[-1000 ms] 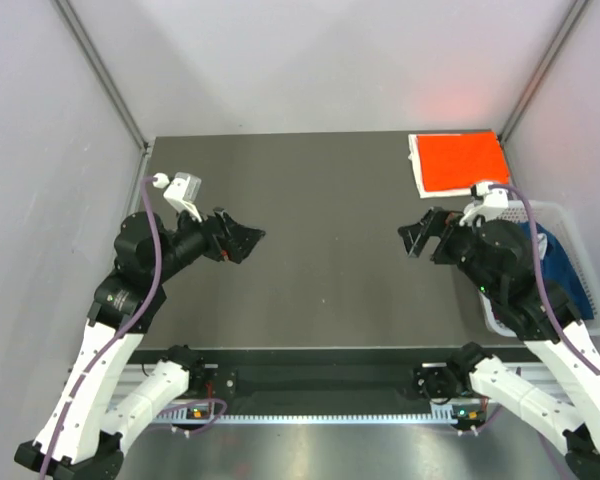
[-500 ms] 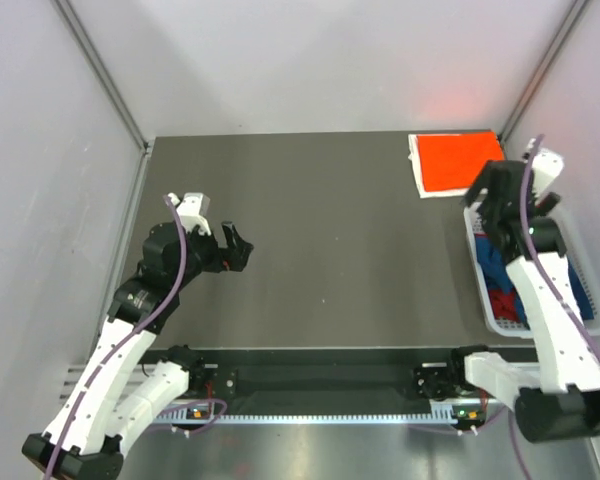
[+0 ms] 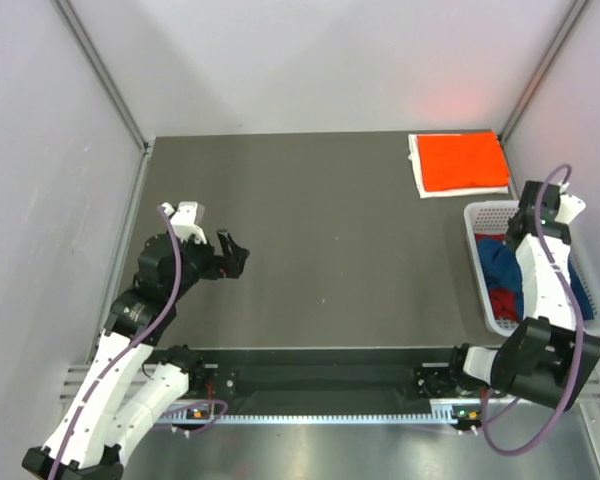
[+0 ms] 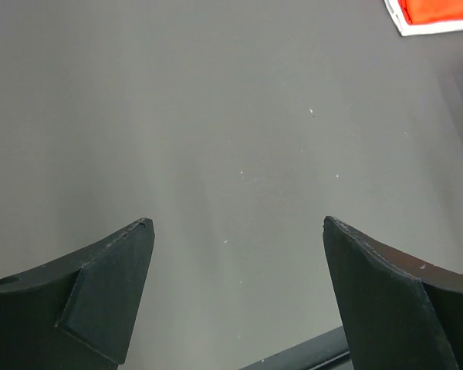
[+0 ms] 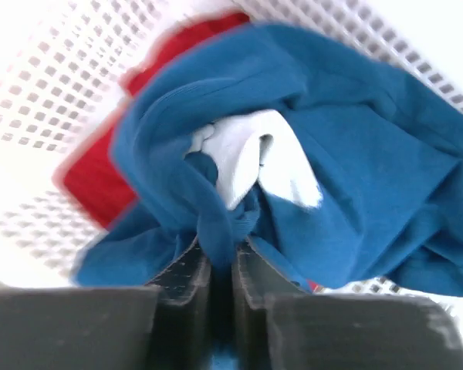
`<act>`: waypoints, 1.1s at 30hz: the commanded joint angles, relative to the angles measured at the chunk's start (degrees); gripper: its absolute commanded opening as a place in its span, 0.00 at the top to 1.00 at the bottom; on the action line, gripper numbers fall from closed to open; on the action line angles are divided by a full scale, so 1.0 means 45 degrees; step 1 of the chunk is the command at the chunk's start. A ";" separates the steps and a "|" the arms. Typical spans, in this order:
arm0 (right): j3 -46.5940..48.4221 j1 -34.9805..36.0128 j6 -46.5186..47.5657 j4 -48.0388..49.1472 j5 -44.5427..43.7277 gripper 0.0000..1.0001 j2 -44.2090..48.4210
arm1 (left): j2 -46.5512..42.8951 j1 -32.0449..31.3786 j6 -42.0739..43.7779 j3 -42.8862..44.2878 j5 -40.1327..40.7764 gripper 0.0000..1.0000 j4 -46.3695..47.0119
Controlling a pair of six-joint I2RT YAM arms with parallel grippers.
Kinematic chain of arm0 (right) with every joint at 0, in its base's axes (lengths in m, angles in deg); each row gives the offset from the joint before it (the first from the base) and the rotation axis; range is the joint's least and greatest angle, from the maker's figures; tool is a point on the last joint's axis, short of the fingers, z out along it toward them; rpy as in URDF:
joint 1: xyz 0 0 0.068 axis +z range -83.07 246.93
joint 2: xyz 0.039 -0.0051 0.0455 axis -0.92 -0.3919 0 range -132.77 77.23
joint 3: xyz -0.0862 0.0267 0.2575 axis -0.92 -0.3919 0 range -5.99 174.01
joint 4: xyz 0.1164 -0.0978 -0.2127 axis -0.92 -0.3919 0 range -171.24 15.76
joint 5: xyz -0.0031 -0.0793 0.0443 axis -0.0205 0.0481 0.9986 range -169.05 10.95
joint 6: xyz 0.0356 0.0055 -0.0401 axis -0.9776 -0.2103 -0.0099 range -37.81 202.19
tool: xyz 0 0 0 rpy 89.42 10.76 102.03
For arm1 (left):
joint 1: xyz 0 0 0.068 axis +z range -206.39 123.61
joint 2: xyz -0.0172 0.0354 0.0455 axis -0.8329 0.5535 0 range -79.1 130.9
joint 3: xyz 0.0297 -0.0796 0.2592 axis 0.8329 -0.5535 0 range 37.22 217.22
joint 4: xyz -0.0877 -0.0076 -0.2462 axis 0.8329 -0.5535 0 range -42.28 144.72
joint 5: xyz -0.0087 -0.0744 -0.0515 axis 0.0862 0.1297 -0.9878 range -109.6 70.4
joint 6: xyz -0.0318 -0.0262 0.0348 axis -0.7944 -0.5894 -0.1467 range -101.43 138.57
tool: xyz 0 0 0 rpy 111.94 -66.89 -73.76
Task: Fold and stack the t-shirts
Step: Grab the tshirt from the pile, then move the tshirt to the center of the board
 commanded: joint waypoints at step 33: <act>-0.3737 0.9725 -0.1902 0.6350 0.9105 0.63 -0.1132 | 0.0267 -0.0012 -0.4116 0.1265 0.2153 0.01 -0.2246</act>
